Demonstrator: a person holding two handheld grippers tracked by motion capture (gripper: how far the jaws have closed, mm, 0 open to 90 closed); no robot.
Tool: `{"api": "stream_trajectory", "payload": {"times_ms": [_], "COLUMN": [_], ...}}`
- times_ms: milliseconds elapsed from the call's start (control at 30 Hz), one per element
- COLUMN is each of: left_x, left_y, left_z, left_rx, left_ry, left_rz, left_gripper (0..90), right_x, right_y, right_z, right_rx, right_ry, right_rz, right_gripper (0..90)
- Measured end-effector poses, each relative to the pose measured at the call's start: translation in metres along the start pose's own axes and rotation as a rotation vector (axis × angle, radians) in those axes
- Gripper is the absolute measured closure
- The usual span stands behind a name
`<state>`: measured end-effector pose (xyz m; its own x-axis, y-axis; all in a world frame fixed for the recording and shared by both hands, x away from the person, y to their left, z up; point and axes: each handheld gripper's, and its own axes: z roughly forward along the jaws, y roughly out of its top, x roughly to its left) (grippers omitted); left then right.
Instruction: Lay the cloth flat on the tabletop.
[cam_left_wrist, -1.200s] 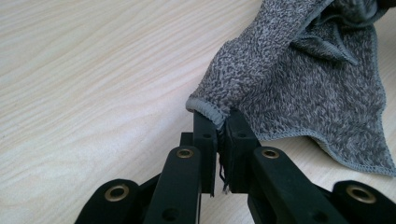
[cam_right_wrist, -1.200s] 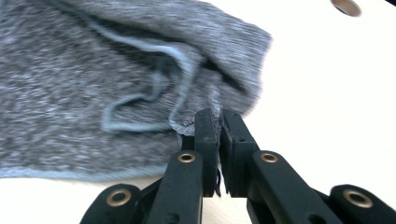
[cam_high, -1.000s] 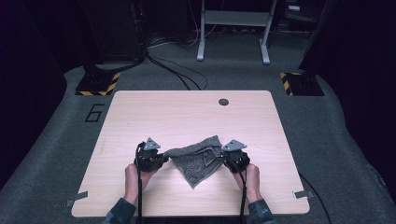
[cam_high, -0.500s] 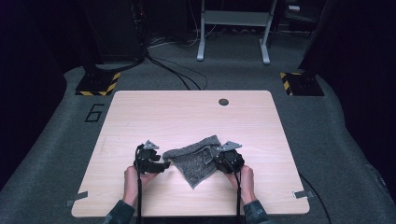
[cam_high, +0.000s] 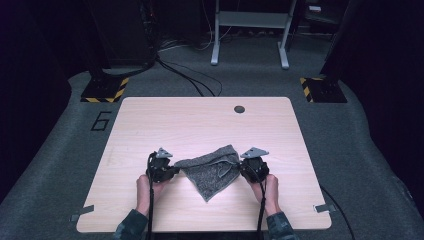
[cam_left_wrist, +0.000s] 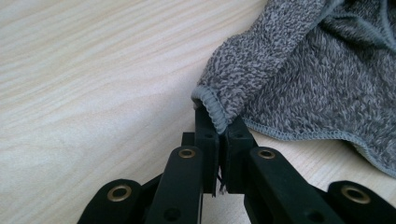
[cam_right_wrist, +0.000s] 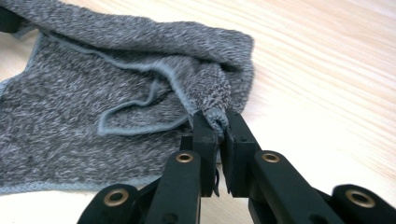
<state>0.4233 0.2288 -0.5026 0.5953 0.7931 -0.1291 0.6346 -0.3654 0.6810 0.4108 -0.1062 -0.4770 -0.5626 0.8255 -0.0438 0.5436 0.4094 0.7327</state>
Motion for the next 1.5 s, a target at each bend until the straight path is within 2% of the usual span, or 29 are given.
{"api": "stream_trajectory", "payload": {"times_ms": [100, 300, 333, 433, 467, 500, 533, 633, 733, 867, 967, 1100, 1133, 1167, 1200, 1300, 1400, 1433, 1467, 1500], "left_x": [0.001, 0.004, 0.005, 0.007, 0.007, 0.007, 0.006, 0.006, 0.005, 0.005, 0.007, 0.017, 0.023, 0.023, 0.028, 0.029, 0.024, 0.021, 0.016, 0.016], "left_y": [0.003, 0.012, 0.014, 0.019, 0.022, 0.022, 0.025, 0.029, 0.042, 0.054, 0.054, 0.041, 0.031, 0.031, 0.021, 0.013, 0.001, -0.001, -0.004, -0.004], "left_z": [-0.006, -0.024, -0.027, -0.035, -0.040, -0.040, -0.044, -0.047, -0.055, -0.065, -0.066, -0.054, -0.044, -0.044, -0.034, -0.030, -0.025, -0.024, -0.021, -0.021], "left_rx": [-0.024, -0.061, -0.071, -0.093, -0.101, -0.101, -0.112, -0.115, -0.135, -0.151, -0.141, -0.076, -0.062, -0.062, -0.039, -0.032, -0.032, -0.026, -0.014, -0.014], "left_ry": [0.008, -0.005, -0.004, -0.018, -0.016, -0.016, -0.015, -0.018, -0.017, -0.005, -0.014, -0.042, -0.065, -0.065, -0.065, -0.063, -0.059, -0.057, -0.045, -0.045], "left_rz": [-0.002, -0.015, -0.013, -0.026, -0.012, -0.012, -0.010, 0.002, 0.016, 0.031, 0.028, -0.020, -0.072, -0.072, -0.118, -0.133, -0.133, -0.129, -0.093, -0.093], "left_gripper": [87.0, 87.2, 87.2, 87.2, 87.2, 87.2, 87.2, 87.2, 87.1, 87.0, 86.2, 81.9, 75.2, 73.1, 67.5, 60.7, 55.6, 52.4, 49.1, 48.0], "right_x": [-0.006, -0.015, -0.017, -0.020, -0.020, -0.020, -0.021, -0.023, -0.026, -0.027, -0.025, -0.021, -0.020, -0.019, -0.019, -0.016, -0.013, -0.013, -0.011, -0.011], "right_y": [0.001, 0.004, 0.005, 0.010, 0.013, 0.013, 0.016, 0.019, 0.031, 0.043, 0.043, 0.034, 0.028, 0.024, 0.022, 0.018, 0.015, 0.015, 0.015, 0.015], "right_z": [-0.004, -0.015, -0.018, -0.026, -0.031, -0.031, -0.038, -0.044, -0.055, -0.068, -0.072, -0.068, -0.060, -0.055, -0.050, -0.039, -0.028, -0.025, -0.023, -0.023], "right_rx": [-0.015, -0.035, -0.032, -0.050, -0.067, -0.067, -0.082, -0.090, -0.116, -0.152, -0.160, -0.139, -0.118, -0.105, -0.091, -0.069, -0.046, -0.046, -0.040, -0.040], "right_ry": [-0.015, -0.044, -0.041, -0.063, -0.079, -0.079, -0.092, -0.098, -0.120, -0.126, -0.111, -0.078, -0.066, -0.059, -0.049, -0.041, -0.039, -0.032, -0.035, -0.035], "right_rz": [-0.002, 0.014, -0.002, -0.012, -0.008, -0.008, -0.021, -0.035, -0.051, -0.054, -0.060, -0.051, -0.053, -0.044, -0.047, -0.028, -0.024, -0.029, -0.025, -0.025], "right_gripper": [84.9, 85.1, 85.1, 85.2, 85.2, 85.2, 85.1, 85.2, 85.2, 85.0, 85.1, 85.4, 85.5, 85.4, 85.4, 85.4, 85.4, 85.4, 85.4, 85.4]}}
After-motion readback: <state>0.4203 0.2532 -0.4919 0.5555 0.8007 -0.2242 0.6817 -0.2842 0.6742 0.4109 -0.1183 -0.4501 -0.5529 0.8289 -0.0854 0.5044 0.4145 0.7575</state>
